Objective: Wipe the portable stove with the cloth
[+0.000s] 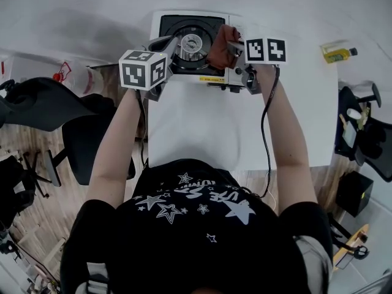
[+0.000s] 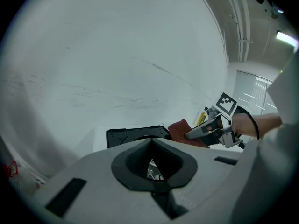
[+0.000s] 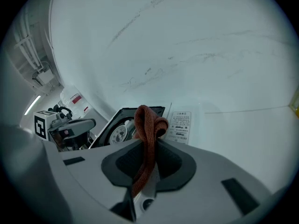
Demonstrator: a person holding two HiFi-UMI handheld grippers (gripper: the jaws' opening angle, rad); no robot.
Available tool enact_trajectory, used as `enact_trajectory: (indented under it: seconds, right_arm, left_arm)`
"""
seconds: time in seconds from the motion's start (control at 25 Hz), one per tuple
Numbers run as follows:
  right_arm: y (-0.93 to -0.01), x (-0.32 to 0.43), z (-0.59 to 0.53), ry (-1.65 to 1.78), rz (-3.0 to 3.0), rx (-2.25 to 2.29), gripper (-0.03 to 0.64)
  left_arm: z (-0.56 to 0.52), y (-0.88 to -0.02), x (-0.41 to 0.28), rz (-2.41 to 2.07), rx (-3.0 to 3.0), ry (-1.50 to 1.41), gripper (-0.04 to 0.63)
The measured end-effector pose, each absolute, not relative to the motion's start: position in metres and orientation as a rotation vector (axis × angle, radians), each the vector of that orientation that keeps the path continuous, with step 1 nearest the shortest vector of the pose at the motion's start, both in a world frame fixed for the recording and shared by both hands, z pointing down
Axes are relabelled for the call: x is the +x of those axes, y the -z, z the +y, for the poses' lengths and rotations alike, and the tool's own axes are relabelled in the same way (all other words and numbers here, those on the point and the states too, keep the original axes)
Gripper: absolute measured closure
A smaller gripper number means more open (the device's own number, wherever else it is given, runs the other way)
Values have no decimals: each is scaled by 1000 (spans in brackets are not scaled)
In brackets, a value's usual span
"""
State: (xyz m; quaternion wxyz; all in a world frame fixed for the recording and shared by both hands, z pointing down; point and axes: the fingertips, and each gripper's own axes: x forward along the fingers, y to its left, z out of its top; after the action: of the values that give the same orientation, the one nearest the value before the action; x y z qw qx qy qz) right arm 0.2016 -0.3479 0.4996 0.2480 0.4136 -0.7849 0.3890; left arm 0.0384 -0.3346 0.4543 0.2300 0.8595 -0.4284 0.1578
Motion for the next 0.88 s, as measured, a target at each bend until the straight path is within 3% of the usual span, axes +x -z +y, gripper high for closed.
enact_trajectory:
  seconds: [0.88]
  right_arm:
    - [-501,281,-332,-1156,-2089,1262,554]
  left_arm:
    - [-330,-452,95,-1090,2410,-440,588]
